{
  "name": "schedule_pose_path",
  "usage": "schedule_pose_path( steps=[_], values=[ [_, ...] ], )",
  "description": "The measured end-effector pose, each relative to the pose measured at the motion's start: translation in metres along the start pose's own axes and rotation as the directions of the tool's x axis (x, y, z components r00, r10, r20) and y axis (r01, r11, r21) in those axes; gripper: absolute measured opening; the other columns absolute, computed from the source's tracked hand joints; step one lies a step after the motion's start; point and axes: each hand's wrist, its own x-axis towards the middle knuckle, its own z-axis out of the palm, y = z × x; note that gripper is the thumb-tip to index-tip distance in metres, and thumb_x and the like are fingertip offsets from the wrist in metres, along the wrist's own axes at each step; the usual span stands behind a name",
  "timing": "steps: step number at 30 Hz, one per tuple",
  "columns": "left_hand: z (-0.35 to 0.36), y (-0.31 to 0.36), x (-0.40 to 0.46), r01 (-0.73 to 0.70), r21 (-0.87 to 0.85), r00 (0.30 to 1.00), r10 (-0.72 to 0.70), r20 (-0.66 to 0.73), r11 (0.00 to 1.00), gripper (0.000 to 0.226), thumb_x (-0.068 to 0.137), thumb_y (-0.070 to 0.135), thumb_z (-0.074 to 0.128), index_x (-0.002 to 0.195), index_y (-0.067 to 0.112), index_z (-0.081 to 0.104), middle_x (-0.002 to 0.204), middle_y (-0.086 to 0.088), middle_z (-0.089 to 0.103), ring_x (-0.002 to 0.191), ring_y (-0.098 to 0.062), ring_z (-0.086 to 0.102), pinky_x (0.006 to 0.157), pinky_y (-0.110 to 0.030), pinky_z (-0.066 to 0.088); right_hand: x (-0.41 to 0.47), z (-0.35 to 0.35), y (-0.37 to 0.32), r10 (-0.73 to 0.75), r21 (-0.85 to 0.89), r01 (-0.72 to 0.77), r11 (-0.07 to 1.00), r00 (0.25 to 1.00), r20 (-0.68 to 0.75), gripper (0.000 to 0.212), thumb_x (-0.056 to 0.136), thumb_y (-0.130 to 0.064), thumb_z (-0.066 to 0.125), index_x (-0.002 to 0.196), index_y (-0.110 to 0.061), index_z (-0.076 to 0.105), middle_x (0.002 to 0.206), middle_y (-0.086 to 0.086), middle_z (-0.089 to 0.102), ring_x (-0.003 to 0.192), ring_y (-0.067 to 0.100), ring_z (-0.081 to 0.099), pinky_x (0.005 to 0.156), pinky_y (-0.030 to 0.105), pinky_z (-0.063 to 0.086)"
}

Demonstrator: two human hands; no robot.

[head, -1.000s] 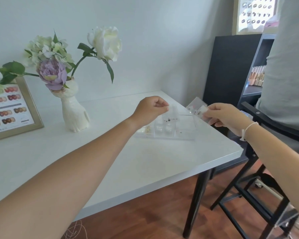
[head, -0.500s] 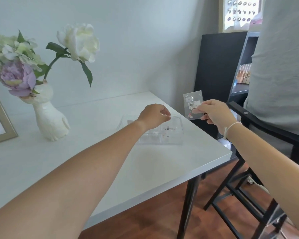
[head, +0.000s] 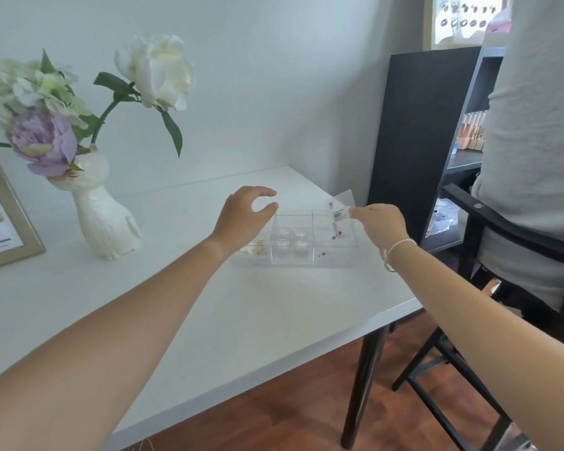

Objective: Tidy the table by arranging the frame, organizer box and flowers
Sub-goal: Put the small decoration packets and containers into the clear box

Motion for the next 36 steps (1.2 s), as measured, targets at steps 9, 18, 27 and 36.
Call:
schedule_pose_path(
  steps=[9,18,27,36],
  values=[
    [-0.017,-0.046,-0.037,0.278,-0.223,0.957,-0.29,-0.024,0.934,0.038,0.087,0.037,0.055,0.124,0.029,0.052,0.13,0.006,0.051,0.117,-0.02,0.052,0.089,-0.026,0.037,-0.01,0.014,0.014,-0.112,-0.14,0.108,0.984,0.993,-0.023,0.01,0.081,-0.025,0.054,0.085,-0.021,0.063,0.083,-0.002,0.051,0.076,0.016,0.042,0.067,0.025,0.03],
    [-0.019,-0.054,-0.055,0.353,-0.294,0.935,-0.34,0.097,0.888,0.054,0.083,0.04,0.061,0.134,0.032,0.043,0.144,0.002,0.04,0.115,-0.015,0.054,0.09,-0.026,0.037,-0.032,0.01,0.048,-0.126,-0.094,0.137,0.986,0.986,0.109,0.076,0.074,-0.051,0.064,0.139,-0.028,0.031,0.143,-0.001,0.042,0.104,0.012,0.048,0.085,0.027,0.037],
    [-0.017,-0.057,-0.057,0.345,-0.278,0.937,-0.312,0.158,0.896,0.061,0.085,0.032,0.061,0.14,0.021,0.037,0.133,-0.004,0.054,0.12,-0.013,0.051,0.09,-0.019,0.033,-0.039,0.018,0.045,-0.141,-0.037,0.145,0.989,0.985,0.096,0.06,0.075,-0.028,0.071,0.13,-0.026,0.045,0.098,-0.019,0.054,0.095,0.009,0.051,0.073,0.014,0.037],
    [-0.016,-0.06,-0.055,0.323,-0.349,0.946,-0.306,0.106,0.88,0.053,0.085,0.023,0.062,0.135,0.019,0.045,0.099,0.012,0.066,0.086,0.009,0.06,0.073,-0.003,0.041,-0.033,0.029,0.039,-0.146,0.062,0.139,0.988,0.982,0.122,0.033,0.076,-0.017,0.068,0.106,-0.026,0.057,0.102,-0.007,0.066,0.093,0.013,0.059,0.069,0.016,0.041]
  ],
)
